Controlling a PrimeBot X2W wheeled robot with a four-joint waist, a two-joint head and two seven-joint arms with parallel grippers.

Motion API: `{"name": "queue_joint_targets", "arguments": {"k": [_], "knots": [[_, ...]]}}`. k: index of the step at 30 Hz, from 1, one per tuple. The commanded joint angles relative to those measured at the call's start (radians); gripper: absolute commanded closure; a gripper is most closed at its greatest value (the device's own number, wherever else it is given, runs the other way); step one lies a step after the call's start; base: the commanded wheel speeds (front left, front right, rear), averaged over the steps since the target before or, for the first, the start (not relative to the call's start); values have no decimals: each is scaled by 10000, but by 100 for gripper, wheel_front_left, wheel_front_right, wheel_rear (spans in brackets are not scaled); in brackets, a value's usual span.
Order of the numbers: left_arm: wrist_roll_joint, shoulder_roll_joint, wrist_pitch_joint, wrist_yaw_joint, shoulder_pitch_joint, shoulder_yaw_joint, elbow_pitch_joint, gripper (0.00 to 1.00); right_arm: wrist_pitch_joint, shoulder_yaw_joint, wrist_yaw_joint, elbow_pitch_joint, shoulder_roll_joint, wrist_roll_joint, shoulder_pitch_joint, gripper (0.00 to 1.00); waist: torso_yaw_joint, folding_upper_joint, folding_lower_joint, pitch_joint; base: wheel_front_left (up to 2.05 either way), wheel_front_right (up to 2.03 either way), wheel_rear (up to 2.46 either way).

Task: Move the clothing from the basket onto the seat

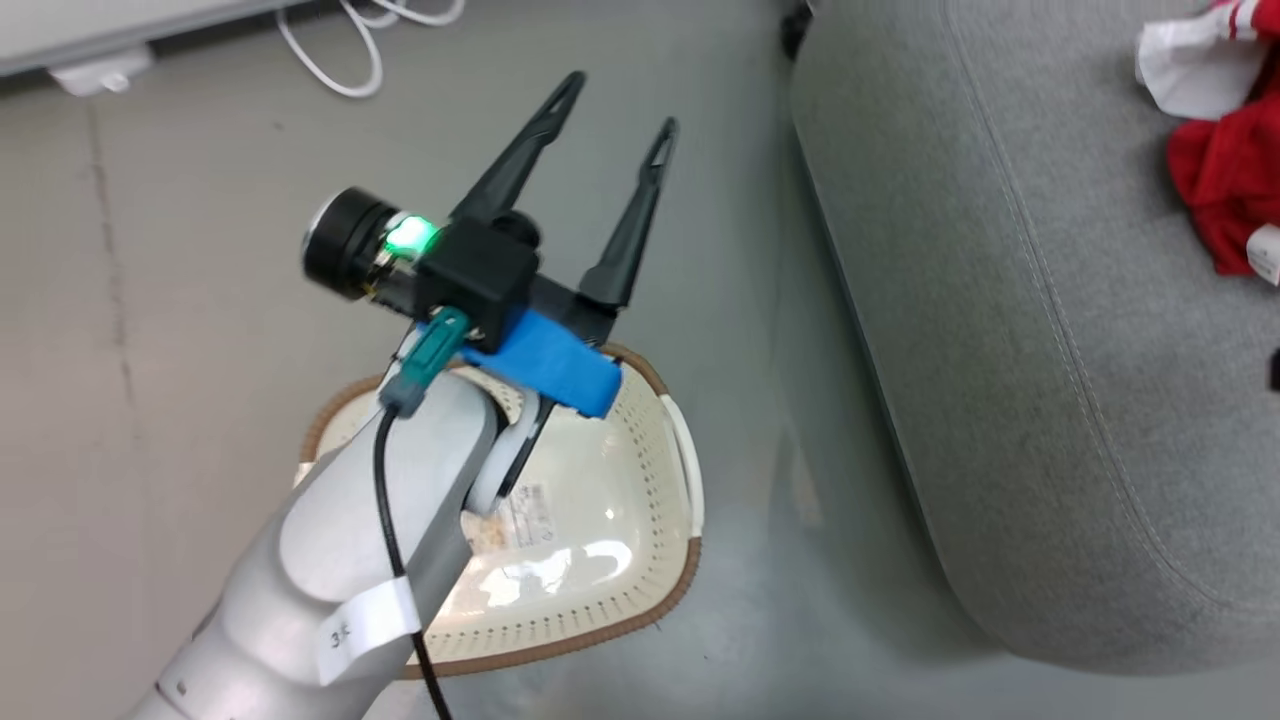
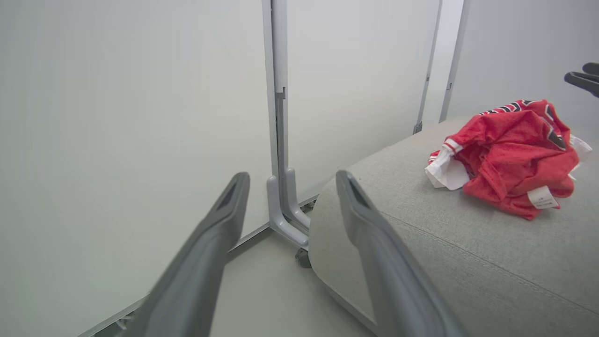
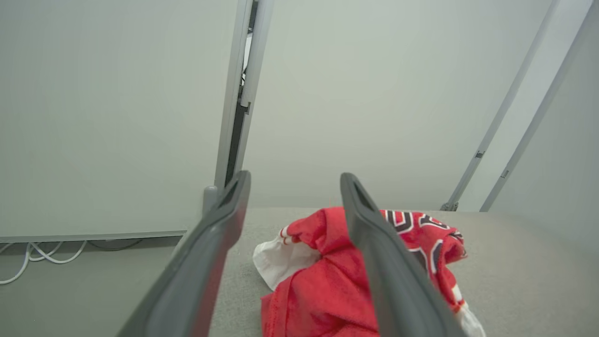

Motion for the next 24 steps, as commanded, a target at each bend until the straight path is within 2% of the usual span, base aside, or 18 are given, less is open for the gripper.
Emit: {"name": "queue_joint_targets", "arguments": {"k": [1, 15, 24], "knots": [[162, -2, -42, -67, 379, 359, -123, 0, -32, 224, 1, -83, 139, -67, 255, 0, 565, -1, 1, -637, 0, 0, 0], [1083, -480, -36, -441, 2628, 3196, -635, 0, -33, 2114, 1, 105, 1064, -7, 534, 0, 1468, -1, 1, -2064, 0, 0, 0], [1635, -864, -37, -796, 4229, 4757, -843, 0, -33, 2835, 1, 257, 1386, 144, 1298, 0, 1767, -1, 1, -3047, 0, 0, 0]]}}
